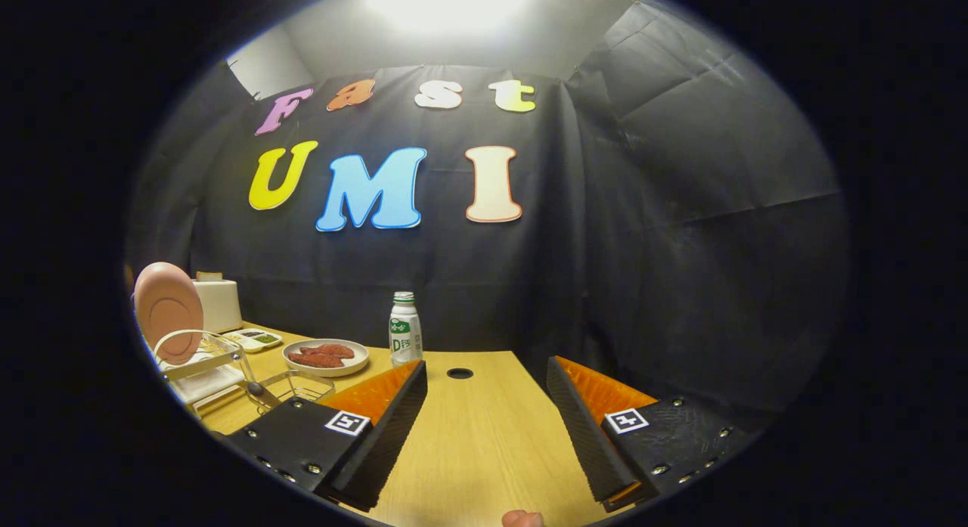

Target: Take the plate from the dish rack, then take the spoon from the basket and place it into the plate.

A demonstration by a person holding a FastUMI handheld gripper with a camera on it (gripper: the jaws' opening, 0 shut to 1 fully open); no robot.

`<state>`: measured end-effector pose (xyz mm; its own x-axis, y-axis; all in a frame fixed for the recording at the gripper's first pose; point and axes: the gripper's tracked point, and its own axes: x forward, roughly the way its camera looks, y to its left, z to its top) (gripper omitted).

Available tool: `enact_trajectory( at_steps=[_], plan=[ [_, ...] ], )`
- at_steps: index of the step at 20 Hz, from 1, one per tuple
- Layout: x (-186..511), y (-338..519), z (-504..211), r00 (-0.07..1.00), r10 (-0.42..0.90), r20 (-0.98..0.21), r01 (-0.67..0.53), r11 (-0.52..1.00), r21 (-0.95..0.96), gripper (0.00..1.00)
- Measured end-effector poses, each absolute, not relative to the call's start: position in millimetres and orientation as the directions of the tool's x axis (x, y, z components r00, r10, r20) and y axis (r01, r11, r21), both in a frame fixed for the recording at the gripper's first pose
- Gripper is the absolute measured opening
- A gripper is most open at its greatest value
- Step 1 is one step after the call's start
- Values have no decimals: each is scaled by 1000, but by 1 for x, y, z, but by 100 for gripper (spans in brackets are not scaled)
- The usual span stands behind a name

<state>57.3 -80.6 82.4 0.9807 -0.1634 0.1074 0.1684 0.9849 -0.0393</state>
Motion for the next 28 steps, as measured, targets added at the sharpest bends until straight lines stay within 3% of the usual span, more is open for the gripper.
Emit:
enact_trajectory(
  at_steps=[12,24,28],
  plan=[
    [-63,-15,155,989,-139,54,142,989,-48,97],
    [-63,174,216,991,122,54,-120,992,-39,97],
    [-40,239,221,974,224,-19,-225,972,-61,97]
  ],
)
